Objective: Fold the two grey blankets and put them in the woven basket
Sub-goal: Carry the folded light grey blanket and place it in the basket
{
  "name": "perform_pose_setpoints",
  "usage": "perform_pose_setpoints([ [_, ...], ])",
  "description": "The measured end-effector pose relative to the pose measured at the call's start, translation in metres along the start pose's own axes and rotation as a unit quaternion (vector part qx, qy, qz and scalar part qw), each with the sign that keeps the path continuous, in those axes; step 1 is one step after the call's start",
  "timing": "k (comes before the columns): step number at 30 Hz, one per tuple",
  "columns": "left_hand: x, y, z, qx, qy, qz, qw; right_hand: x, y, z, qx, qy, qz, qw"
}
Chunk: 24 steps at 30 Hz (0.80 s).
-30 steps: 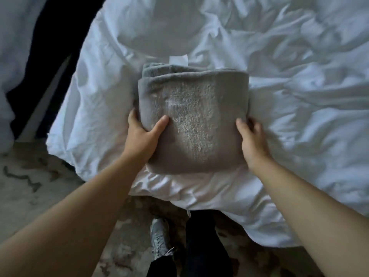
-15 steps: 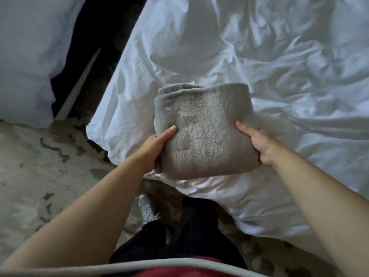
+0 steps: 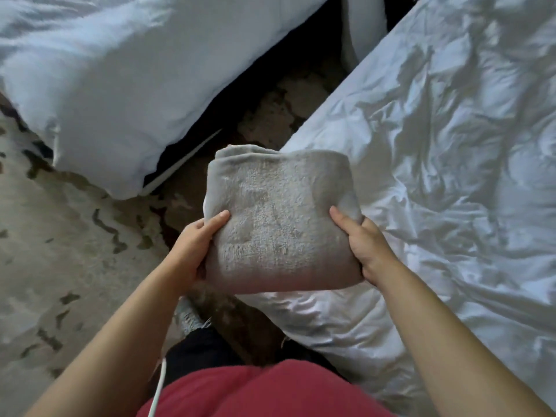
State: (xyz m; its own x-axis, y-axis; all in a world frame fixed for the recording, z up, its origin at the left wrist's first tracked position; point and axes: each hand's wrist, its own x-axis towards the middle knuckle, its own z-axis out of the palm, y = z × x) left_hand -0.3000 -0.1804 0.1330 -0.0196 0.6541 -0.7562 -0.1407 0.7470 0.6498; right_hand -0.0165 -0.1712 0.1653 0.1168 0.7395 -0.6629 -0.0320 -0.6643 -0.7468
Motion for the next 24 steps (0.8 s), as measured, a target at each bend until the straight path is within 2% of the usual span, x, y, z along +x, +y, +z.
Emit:
perform_pose_setpoints([
  [7, 0.003, 0.038, -0.175, -0.038, 0.017, 0.061, 0.997, -0.008, -0.019, 0.190, -0.042, -0.015, -0.032, 0.998],
  [15, -0.026, 0.089, -0.377, -0.096, 0.064, 0.120, 0.986, -0.024, -0.067, 0.407, -0.106, -0.091, -0.044, 0.989],
  [20, -0.005, 0.124, -0.468, -0.144, 0.095, 0.148, 0.974, 0.001, -0.115, 0.524, -0.145, -0.133, -0.073, 0.978],
  [24, 0.035, 0.161, -0.551, -0.180, 0.136, 0.157, 0.962, 0.049, -0.137, 0.628, -0.147, -0.151, -0.056, 0.976],
])
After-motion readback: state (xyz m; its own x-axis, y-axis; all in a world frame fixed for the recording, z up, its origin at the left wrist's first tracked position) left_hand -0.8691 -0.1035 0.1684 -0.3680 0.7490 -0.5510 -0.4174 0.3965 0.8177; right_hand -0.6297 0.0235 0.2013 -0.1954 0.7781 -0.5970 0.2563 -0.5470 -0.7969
